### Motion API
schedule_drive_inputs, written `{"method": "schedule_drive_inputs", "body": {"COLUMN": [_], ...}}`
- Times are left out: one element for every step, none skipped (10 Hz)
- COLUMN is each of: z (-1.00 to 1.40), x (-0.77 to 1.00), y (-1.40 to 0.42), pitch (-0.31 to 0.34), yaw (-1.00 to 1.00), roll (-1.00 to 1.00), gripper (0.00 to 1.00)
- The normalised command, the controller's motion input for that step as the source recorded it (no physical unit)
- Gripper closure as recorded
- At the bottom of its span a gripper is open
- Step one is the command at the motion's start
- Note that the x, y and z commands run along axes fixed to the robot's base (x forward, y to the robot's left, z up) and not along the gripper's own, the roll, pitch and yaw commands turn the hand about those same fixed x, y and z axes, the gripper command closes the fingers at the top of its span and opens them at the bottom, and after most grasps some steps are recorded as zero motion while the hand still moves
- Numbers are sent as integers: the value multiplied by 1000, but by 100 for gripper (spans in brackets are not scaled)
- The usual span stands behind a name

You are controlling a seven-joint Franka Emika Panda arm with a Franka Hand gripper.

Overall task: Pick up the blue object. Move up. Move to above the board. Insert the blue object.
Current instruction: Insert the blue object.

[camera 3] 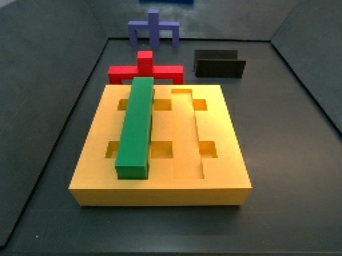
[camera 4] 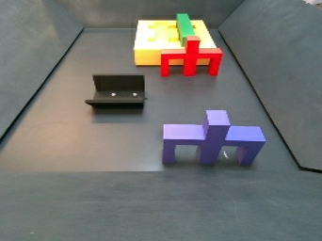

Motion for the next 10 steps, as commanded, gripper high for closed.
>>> {"method": "schedule_drive_inputs", "body": {"z": [-740, -957, -1000, -1000, -1000, -869, -749, -826, -809, -706], "x": [303, 266, 217, 143, 9, 0, 0, 106, 174, 174], "y": [-294, -274, -63, 0, 80, 86, 14, 0, 0, -31], "pitch": [-129, -64, -37, -36, -43, -107, -190, -204, -207, -177], "yaw": [160, 17, -186, -331, -263, -40, 0, 111, 106, 31], "roll": [220, 146, 37, 76, 40, -33, -117, -24, 0, 77], "gripper": [100, 100, 100, 100, 100, 100, 100, 100, 100, 100]}}
